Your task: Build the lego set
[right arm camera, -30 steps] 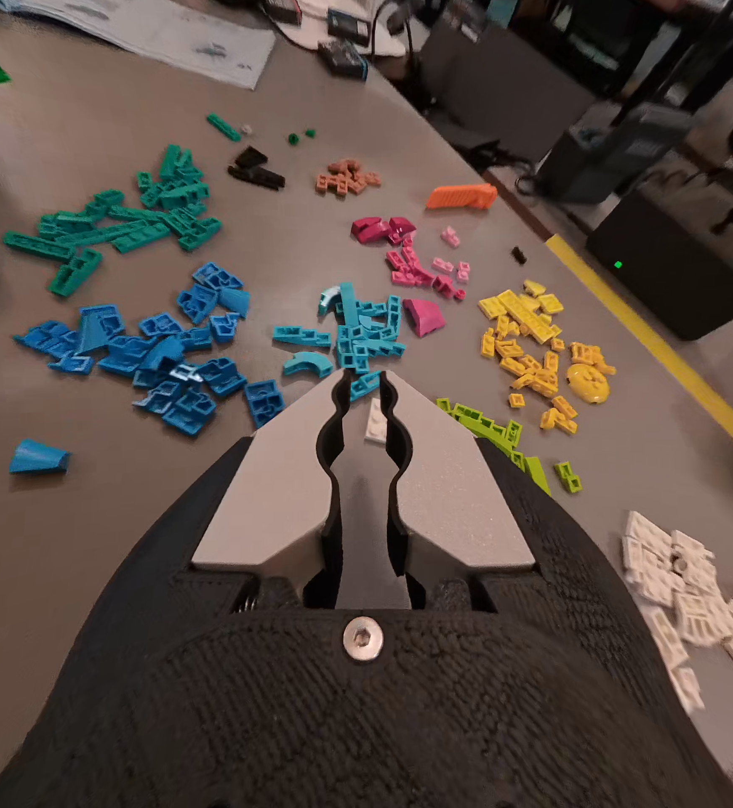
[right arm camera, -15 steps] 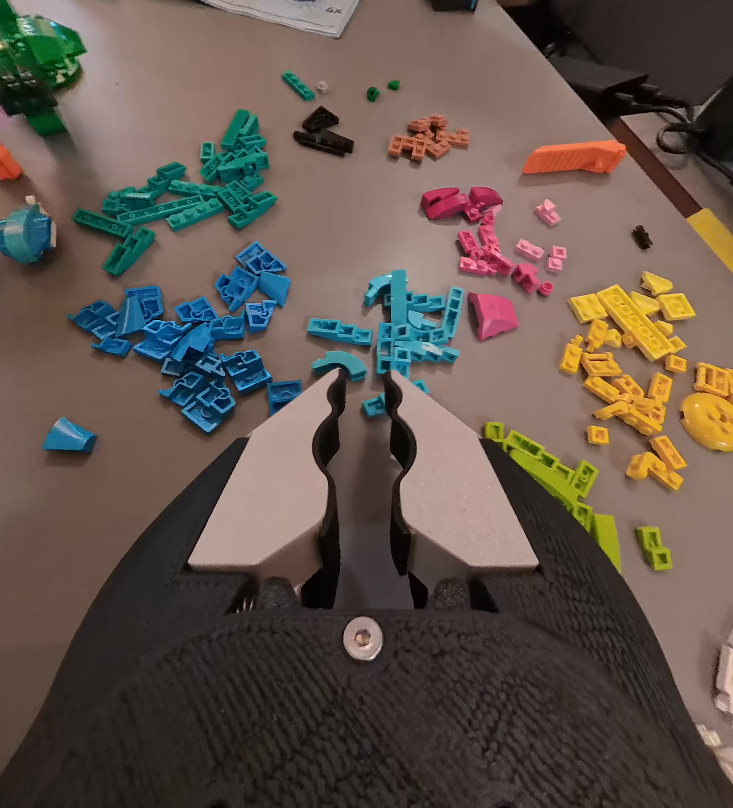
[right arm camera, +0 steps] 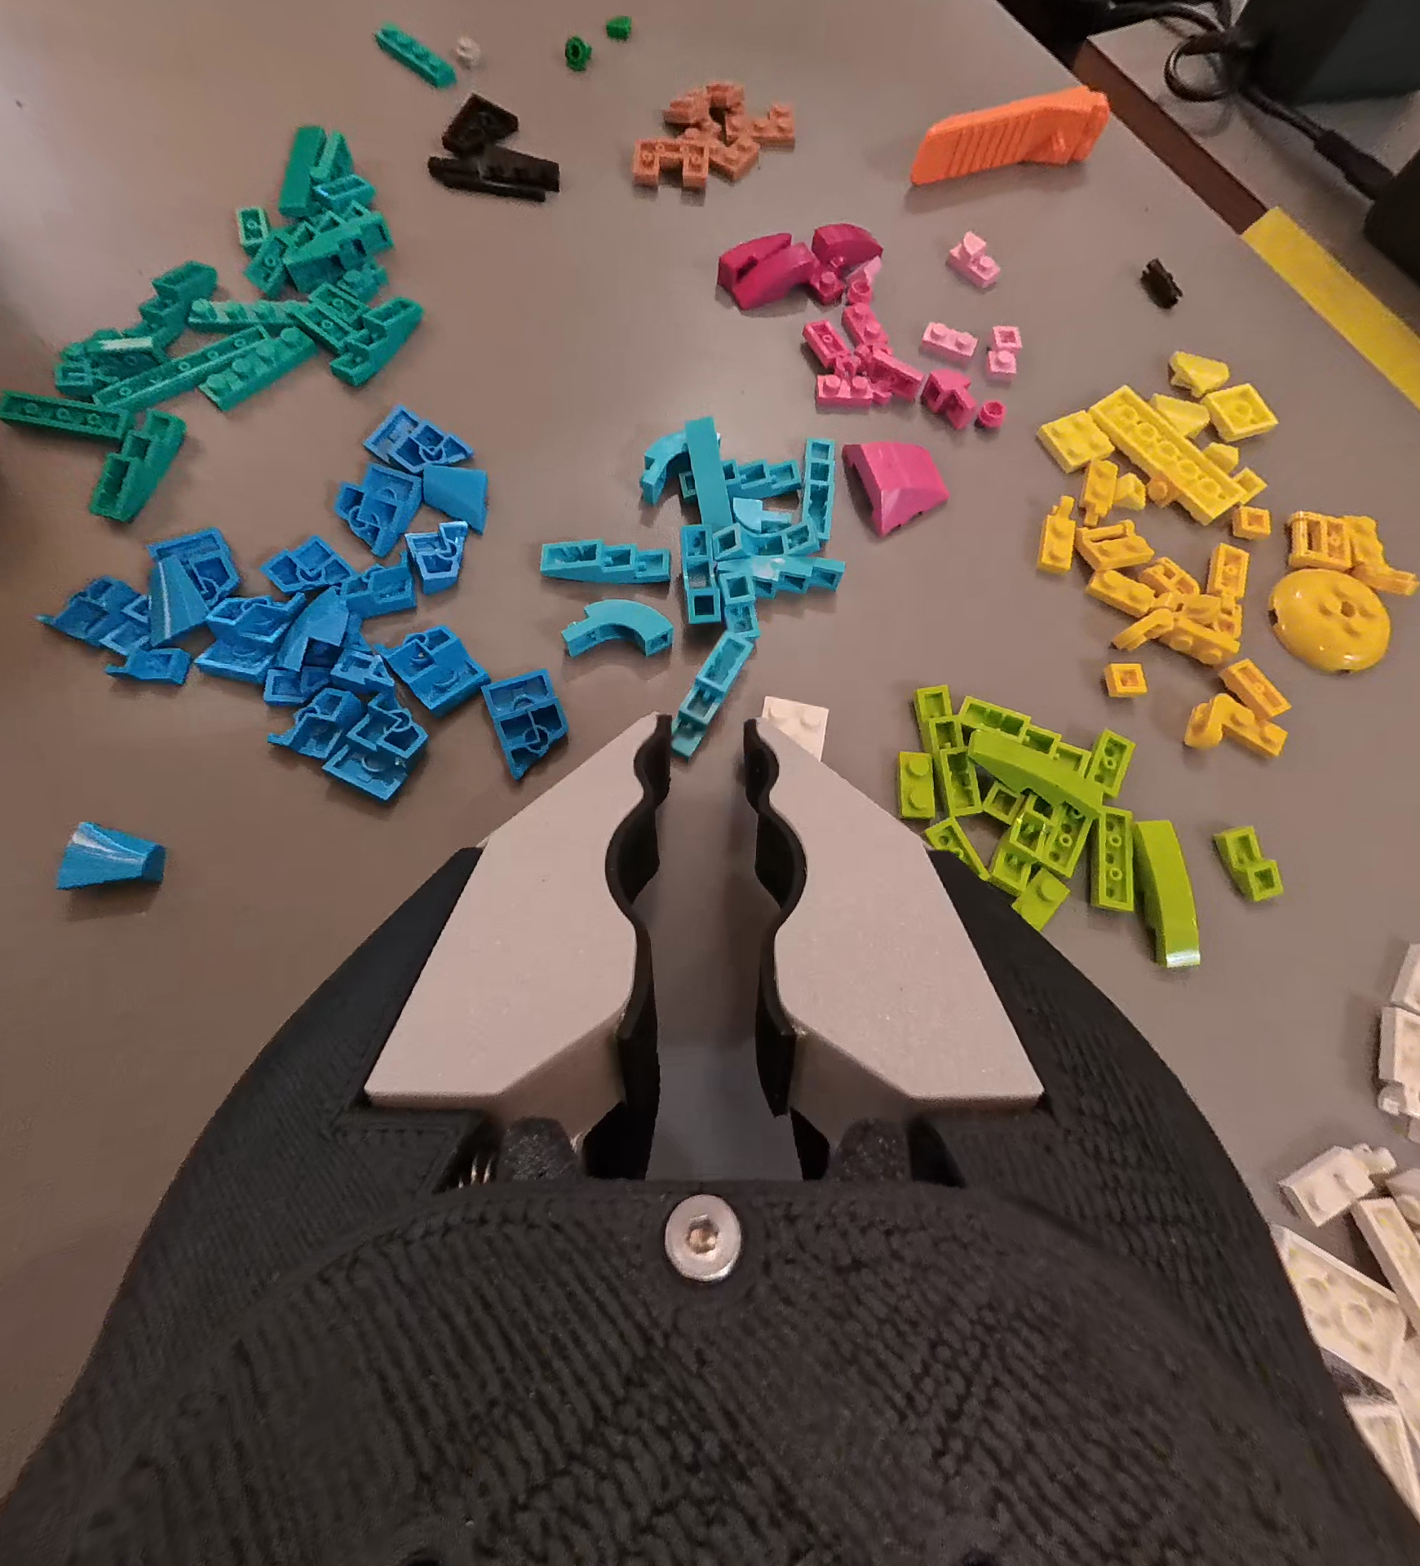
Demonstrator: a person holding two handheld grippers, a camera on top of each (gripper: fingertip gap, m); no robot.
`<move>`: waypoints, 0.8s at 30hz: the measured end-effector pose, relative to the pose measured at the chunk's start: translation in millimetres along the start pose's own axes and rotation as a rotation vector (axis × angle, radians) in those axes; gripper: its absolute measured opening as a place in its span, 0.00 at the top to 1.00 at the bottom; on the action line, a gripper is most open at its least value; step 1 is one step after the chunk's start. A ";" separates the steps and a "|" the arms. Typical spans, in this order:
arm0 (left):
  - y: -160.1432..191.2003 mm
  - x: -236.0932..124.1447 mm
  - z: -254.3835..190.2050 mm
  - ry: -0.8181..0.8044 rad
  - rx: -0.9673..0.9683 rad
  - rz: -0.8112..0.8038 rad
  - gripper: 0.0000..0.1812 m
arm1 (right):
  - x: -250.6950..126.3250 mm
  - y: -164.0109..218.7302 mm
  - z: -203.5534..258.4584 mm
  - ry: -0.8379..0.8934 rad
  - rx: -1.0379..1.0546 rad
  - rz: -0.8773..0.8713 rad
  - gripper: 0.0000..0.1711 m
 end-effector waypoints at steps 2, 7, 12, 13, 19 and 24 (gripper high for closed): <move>0.1 0.1 0.0 0.001 -0.001 0.000 1.00 | 2.2 -1.1 1.0 -0.005 0.003 0.005 0.91; 0.2 0.1 -0.1 0.002 -0.001 0.001 1.00 | 7.7 -2.2 2.3 -0.005 0.026 0.030 0.94; 0.3 0.1 -0.2 0.003 0.000 0.001 1.00 | -3.3 0.6 1.8 0.024 -0.011 0.102 0.96; 0.1 0.0 0.0 0.003 0.000 0.001 1.00 | -12.6 4.2 2.4 0.023 -0.030 0.135 0.96; -0.2 -0.2 -0.1 0.001 0.003 -0.001 1.00 | -72.5 44.7 26.3 -0.112 0.086 0.294 0.96; -0.2 0.1 0.2 -0.001 0.002 0.000 1.00 | -79.4 50.0 32.5 -0.115 0.120 0.346 0.96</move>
Point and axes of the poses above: each gripper's, where its closed fingertips meet, x out along the fingers, y out of its underside, z = x × y across the jaws, the point moved 8 cm from there along -x, back along the fingers, and after that the axes turned 7 degrees about -y, right-handed, at the moved point
